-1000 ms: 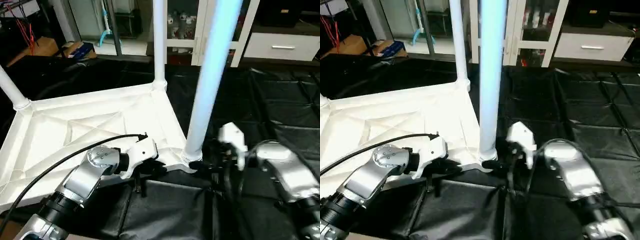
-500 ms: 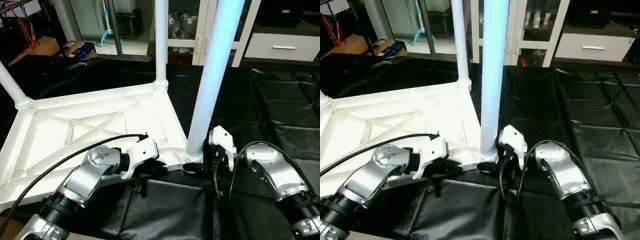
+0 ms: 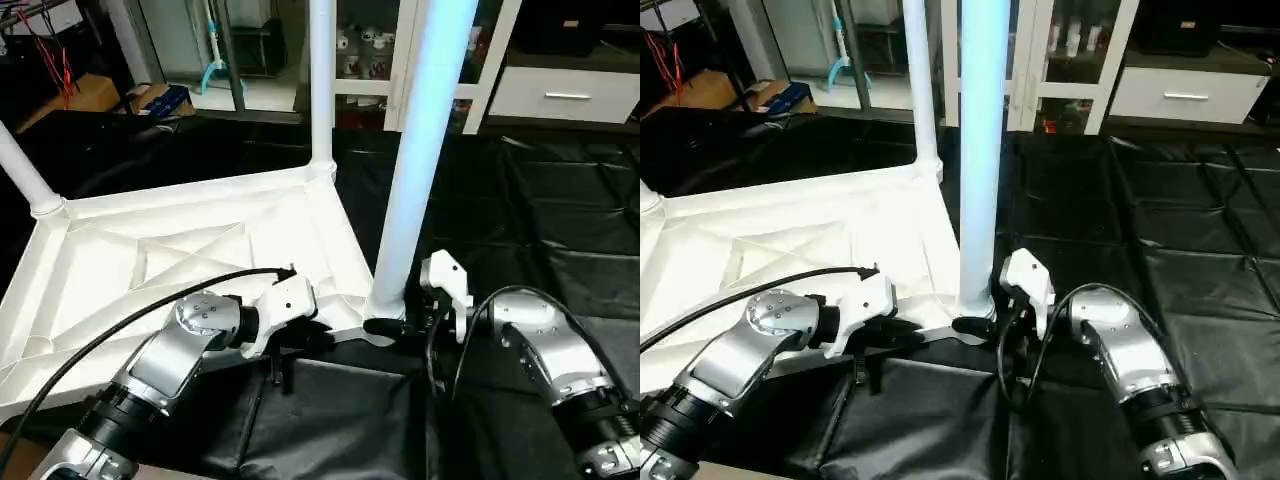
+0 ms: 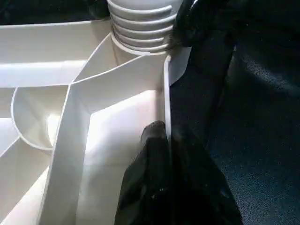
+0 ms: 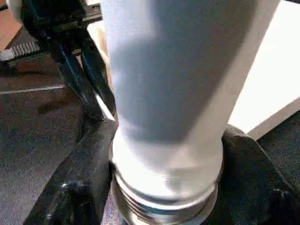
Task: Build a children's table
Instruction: Rotate leg to tighten
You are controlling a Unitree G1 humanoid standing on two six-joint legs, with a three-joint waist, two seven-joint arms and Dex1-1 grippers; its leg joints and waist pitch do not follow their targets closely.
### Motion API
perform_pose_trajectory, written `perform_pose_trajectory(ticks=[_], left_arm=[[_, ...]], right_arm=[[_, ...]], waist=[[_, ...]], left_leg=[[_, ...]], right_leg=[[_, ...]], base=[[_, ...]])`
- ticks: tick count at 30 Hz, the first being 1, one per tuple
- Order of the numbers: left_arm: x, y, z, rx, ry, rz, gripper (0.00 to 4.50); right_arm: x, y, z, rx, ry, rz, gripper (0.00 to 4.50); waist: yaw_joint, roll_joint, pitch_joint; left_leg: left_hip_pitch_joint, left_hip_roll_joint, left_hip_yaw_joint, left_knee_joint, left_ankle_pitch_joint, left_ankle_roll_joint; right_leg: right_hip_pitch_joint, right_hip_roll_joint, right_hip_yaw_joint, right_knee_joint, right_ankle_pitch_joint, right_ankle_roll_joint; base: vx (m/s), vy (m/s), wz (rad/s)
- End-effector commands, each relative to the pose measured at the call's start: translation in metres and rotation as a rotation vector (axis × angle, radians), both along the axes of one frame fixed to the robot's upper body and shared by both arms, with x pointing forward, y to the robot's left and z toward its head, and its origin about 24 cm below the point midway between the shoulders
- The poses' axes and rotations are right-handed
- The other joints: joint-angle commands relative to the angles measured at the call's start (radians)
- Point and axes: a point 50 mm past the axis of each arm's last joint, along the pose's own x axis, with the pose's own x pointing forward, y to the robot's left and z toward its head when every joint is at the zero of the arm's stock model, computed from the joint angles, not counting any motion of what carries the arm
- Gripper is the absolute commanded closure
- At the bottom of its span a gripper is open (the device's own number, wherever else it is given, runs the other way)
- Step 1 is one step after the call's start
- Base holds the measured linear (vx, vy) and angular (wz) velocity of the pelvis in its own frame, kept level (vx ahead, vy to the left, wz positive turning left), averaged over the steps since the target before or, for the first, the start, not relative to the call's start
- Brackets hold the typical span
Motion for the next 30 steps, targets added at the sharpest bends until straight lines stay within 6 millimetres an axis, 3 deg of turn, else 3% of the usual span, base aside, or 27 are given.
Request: perform_pose_trajectory(ticks=[1,5,9,13,14,16,18,20,21,23,30], left_arm=[[-0.003,-0.004,0.002,-0.006,-0.011,-0.030,4.50],[-0.002,-0.005,0.001,-0.004,-0.012,-0.023,4.50],[0.002,-0.006,-0.003,0.025,-0.033,0.026,4.50],[0.018,-0.011,-0.006,0.045,-0.065,0.171,4.50],[0.018,-0.012,-0.006,0.045,-0.065,0.176,4.50],[0.032,-0.025,-0.008,0.046,-0.084,0.285,4.50],[0.040,-0.032,-0.007,0.045,-0.099,0.349,4.50],[0.047,-0.039,-0.006,0.042,-0.117,0.389,4.50],[0.049,-0.042,-0.005,0.038,-0.123,0.403,4.50],[0.052,-0.045,-0.004,0.034,-0.129,0.420,4.50],[0.055,-0.046,-0.003,0.039,-0.147,0.409,4.50]], right_arm=[[-0.004,0.008,0.000,0.029,-0.001,0.026,1.77],[-0.003,0.009,-0.002,0.037,-0.002,-0.003,1.77],[0.006,0.012,-0.006,0.034,-0.021,-0.156,1.77],[0.022,0.020,-0.019,0.037,-0.003,-0.482,1.78],[0.023,0.021,-0.020,0.037,-0.001,-0.492,1.78],[0.033,0.037,-0.030,0.032,0.036,-0.704,1.78],[0.036,0.049,-0.035,0.021,0.045,-0.773,1.78],[0.038,0.057,-0.036,0.006,0.029,-0.829,1.78],[0.039,0.061,-0.036,-0.004,0.018,-0.847,1.78],[0.041,0.069,-0.034,0.008,0.003,-0.838,1.78],[0.045,0.080,-0.011,0.202,-0.044,-0.744,1.78]], waist=[[-0.006,-0.011,-0.062],[-0.008,-0.012,-0.061],[-0.010,-0.011,-0.059],[-0.027,-0.013,-0.053],[-0.032,-0.012,-0.053],[-0.044,-0.013,-0.051],[-0.051,-0.012,-0.051],[-0.053,-0.014,-0.053],[-0.057,-0.018,-0.052],[-0.053,-0.018,-0.054],[-0.049,-0.014,-0.056]], left_leg=[[0.003,0.030,-0.004,-0.079,-0.131,0.080],[0.003,0.029,-0.004,-0.080,-0.137,0.075],[0.003,0.028,-0.004,-0.082,-0.149,0.063],[0.004,0.023,-0.006,-0.089,-0.204,0.020],[0.003,0.021,-0.006,-0.089,-0.211,0.014],[0.002,0.020,-0.011,-0.093,-0.243,-0.005],[0.007,0.017,-0.012,-0.092,-0.267,-0.014],[0.006,0.018,-0.014,-0.092,-0.277,-0.009],[0.005,0.015,-0.011,-0.091,-0.272,-0.007],[0.004,0.016,-0.012,-0.091,-0.264,0.001],[-0.002,0.020,-0.010,-0.092,-0.235,0.036]], right_leg=[[0.059,-0.045,0.030,-0.064,-0.159,-0.258],[0.058,-0.045,0.030,-0.065,-0.171,-0.253],[0.055,-0.045,0.031,-0.070,-0.211,-0.240],[0.052,-0.044,0.029,-0.082,-0.325,-0.202],[0.051,-0.045,0.030,-0.082,-0.341,-0.196],[0.049,-0.045,0.028,-0.086,-0.388,-0.176],[0.043,-0.045,0.028,-0.093,-0.417,-0.169],[0.044,-0.047,0.028,-0.096,-0.424,-0.160],[0.039,-0.046,0.029,-0.100,-0.424,-0.158],[0.043,-0.047,0.030,-0.097,-0.405,-0.161],[0.050,-0.048,0.029,-0.089,-0.309,-0.199]], base=[[0.000,0.000,0.00],[0.000,0.000,0.00],[0.000,0.000,0.00],[0.000,0.000,0.00],[0.000,0.000,0.00],[0.000,0.000,0.00],[0.000,0.000,0.00],[0.000,0.000,0.00],[0.000,0.000,0.00],[0.000,0.000,0.00],[0.000,0.000,0.00]])
